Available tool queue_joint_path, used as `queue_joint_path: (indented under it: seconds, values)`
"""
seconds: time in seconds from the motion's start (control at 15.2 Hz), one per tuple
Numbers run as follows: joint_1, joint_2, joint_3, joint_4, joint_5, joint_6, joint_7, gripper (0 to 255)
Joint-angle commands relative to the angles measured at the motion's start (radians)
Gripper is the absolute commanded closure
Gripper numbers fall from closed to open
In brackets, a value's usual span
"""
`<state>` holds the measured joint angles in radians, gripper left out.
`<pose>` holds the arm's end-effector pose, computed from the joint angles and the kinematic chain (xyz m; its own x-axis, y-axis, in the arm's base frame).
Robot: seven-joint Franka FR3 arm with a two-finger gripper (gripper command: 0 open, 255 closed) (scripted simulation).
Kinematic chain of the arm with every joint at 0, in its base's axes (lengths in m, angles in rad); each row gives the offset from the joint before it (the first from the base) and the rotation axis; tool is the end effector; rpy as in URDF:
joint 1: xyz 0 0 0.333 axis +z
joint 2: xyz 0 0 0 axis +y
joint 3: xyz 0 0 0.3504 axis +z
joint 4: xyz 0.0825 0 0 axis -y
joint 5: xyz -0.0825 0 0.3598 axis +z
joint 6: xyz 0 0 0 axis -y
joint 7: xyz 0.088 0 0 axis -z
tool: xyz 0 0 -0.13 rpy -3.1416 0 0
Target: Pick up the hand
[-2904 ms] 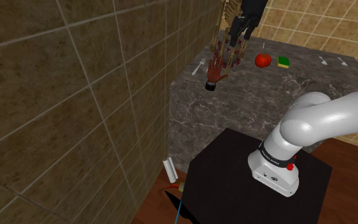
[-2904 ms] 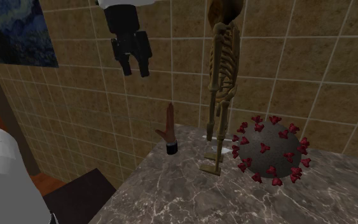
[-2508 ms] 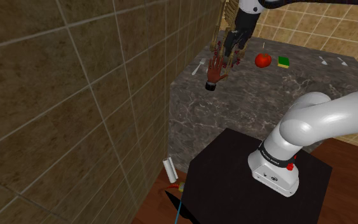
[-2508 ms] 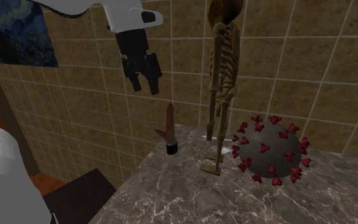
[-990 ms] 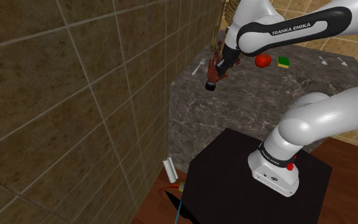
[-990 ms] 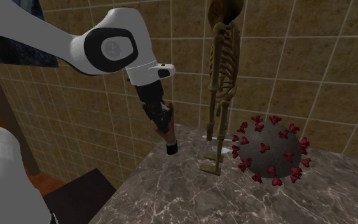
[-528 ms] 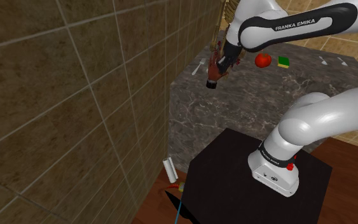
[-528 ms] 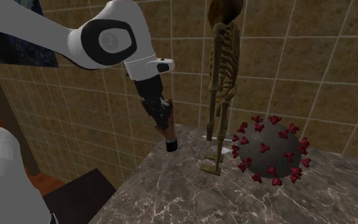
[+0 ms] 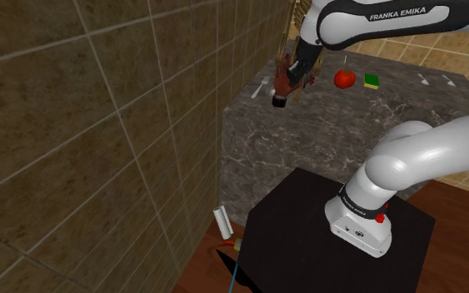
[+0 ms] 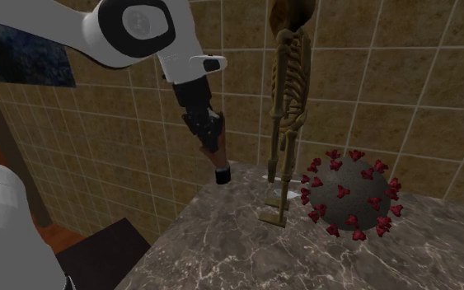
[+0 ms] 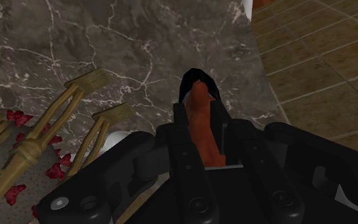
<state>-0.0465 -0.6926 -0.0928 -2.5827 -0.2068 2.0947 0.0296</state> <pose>0.3155 -0.0622 0.5109 0.9782 -0.0536 0.2007 -0.0809 -0.9881 0.1307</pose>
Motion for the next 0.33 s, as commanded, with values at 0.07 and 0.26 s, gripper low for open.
queue_joint_path:
  seconds: [0.07,0.26]
  values:
    - [0.003,-0.008,0.003,0.039,0.006,-0.046,-0.005,255]
    - [0.003,-0.009,0.004,0.053,0.008,-0.062,-0.007,255]
